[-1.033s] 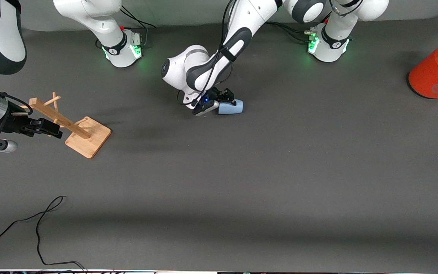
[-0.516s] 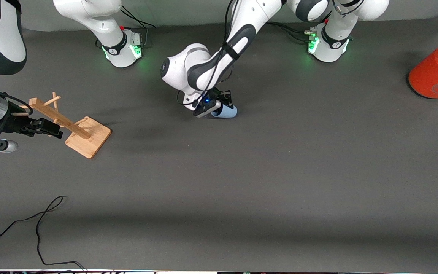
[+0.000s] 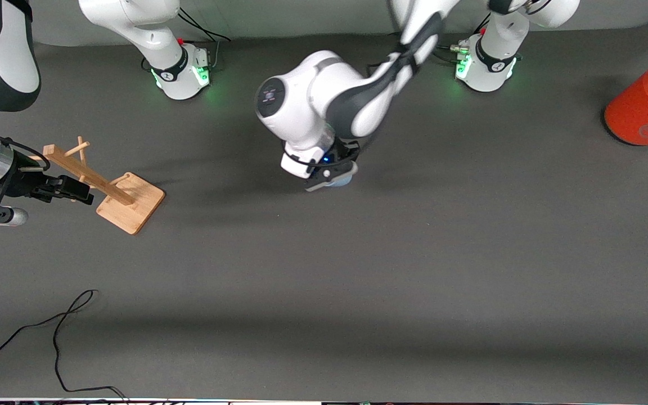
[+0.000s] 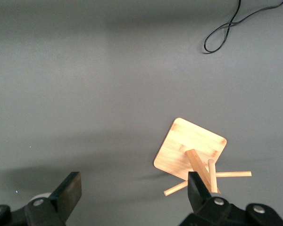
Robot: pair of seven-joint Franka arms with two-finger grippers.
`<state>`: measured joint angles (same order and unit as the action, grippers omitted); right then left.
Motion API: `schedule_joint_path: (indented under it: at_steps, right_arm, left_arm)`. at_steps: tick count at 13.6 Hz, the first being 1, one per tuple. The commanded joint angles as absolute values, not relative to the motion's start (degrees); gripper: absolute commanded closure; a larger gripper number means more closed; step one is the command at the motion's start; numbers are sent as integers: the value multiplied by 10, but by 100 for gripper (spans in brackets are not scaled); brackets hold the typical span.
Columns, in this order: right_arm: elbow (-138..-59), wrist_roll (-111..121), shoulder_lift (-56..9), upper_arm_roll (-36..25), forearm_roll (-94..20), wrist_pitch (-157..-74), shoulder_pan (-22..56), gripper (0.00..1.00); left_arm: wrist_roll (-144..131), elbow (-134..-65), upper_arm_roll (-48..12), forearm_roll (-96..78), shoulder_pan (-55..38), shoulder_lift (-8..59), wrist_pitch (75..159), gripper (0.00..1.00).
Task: Rotate and upright cup with both arms
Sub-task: 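Rotate the cup upright with the left gripper and set it down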
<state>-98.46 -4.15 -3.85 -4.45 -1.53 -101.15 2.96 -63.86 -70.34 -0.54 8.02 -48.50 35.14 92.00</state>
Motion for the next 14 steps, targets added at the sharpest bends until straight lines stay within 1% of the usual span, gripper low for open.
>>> schedule_joint_path:
  at_steps: [1, 2, 3, 5, 6, 7, 9, 13, 14]
  right_arm:
    - [-990, -35, -34, -47, -19, -1020, 33, 0]
    - [-990, -35, -34, -47, -19, -1020, 33, 0]
    - [-990, -35, -34, -48, -18, -1020, 33, 0]
    - [-990, -35, -33, -48, -16, -1020, 33, 0]
    - [-990, -35, -33, -48, -6, -1023, 34, 0]
    - [-990, -36, -32, -47, 9, -1032, 34, 0]
    - [-990, -36, -32, -46, 12, -1034, 40, 0]
    - [-991, -46, -33, -46, 12, -1034, 41, 0]
    - [-991, -46, -33, -46, 12, -1034, 41, 0]
  left_arm:
    - [-555, -939, -12, 22, -427, 188, 1081, 100]
    - [-527, -1004, -12, 11, -418, 158, 1137, 100]
    - [-505, -1059, -12, 10, -411, 144, 1195, 100]
    - [-484, -1140, -11, 9, -410, 155, 1350, 100]
    - [-484, -1162, -12, 9, -413, 172, 1407, 100]
    - [-485, -1168, -12, 9, -421, 194, 1434, 100]
    - [-486, -1168, -12, 11, -433, 226, 1455, 100]
    - [-491, -1168, -12, 11, -434, 257, 1520, 100]
    - [-491, -1167, -12, 11, -433, 262, 1522, 100]
